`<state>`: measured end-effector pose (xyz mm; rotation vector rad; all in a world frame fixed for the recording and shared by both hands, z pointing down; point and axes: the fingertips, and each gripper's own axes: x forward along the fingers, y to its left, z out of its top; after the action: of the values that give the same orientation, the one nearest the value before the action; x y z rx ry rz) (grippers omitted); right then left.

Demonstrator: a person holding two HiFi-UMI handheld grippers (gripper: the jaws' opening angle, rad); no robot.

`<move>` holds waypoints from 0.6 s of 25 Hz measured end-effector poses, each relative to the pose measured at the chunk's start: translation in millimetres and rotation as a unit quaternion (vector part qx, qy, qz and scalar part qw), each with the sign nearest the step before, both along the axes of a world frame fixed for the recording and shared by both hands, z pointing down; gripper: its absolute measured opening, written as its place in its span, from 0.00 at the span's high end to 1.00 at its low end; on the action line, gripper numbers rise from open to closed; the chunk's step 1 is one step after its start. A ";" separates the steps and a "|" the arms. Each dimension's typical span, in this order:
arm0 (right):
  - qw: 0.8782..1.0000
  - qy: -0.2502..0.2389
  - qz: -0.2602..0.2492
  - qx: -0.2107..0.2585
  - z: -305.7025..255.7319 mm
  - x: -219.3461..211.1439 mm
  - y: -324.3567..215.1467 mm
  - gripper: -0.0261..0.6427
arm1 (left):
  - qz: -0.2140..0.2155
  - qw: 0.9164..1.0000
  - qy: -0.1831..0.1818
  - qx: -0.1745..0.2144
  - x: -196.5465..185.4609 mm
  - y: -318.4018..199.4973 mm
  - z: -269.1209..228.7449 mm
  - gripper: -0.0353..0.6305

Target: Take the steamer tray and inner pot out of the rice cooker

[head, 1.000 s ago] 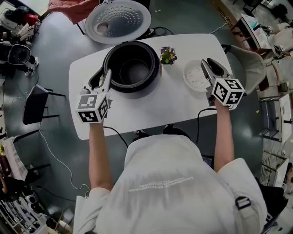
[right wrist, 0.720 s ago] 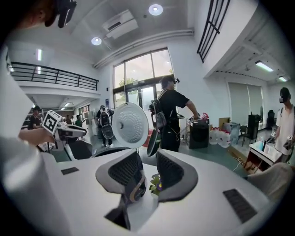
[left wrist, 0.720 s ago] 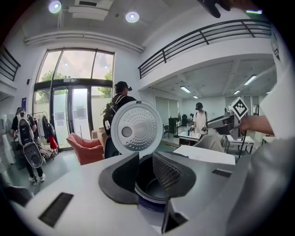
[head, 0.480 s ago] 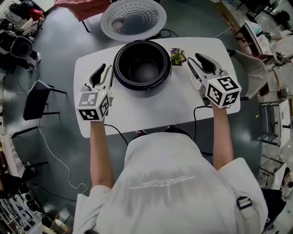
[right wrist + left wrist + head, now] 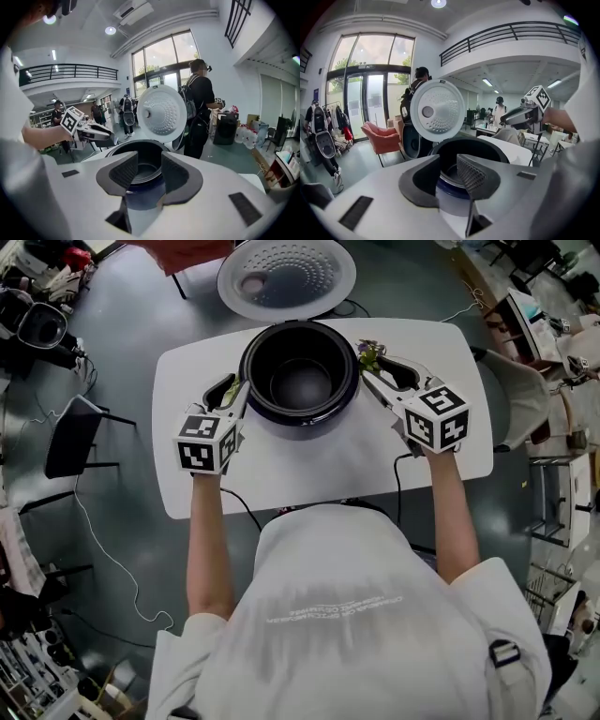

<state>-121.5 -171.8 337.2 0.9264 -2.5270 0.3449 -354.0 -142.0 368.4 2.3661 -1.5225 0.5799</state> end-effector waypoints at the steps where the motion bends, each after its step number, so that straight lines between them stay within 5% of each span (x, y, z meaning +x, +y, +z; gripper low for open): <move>1: 1.000 0.002 -0.005 -0.011 6.1 -2.5 -1.5 0.70 | 0.005 1.000 -0.001 -0.012 2.6 -1.5 7.1 0.75; 8: 0.996 0.009 -0.029 -0.082 48.1 -18.7 -9.0 0.65 | 0.022 0.996 -0.016 -0.087 10.2 -6.6 51.6 0.69; 15: 0.992 0.006 -0.036 -0.119 70.7 -27.3 -20.0 0.63 | -0.004 0.995 -0.008 -0.101 11.9 -14.2 67.3 0.64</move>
<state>-148.8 -191.9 407.8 0.7424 -2.4346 0.6002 -342.1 -156.1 435.8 2.2064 -1.4072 0.7181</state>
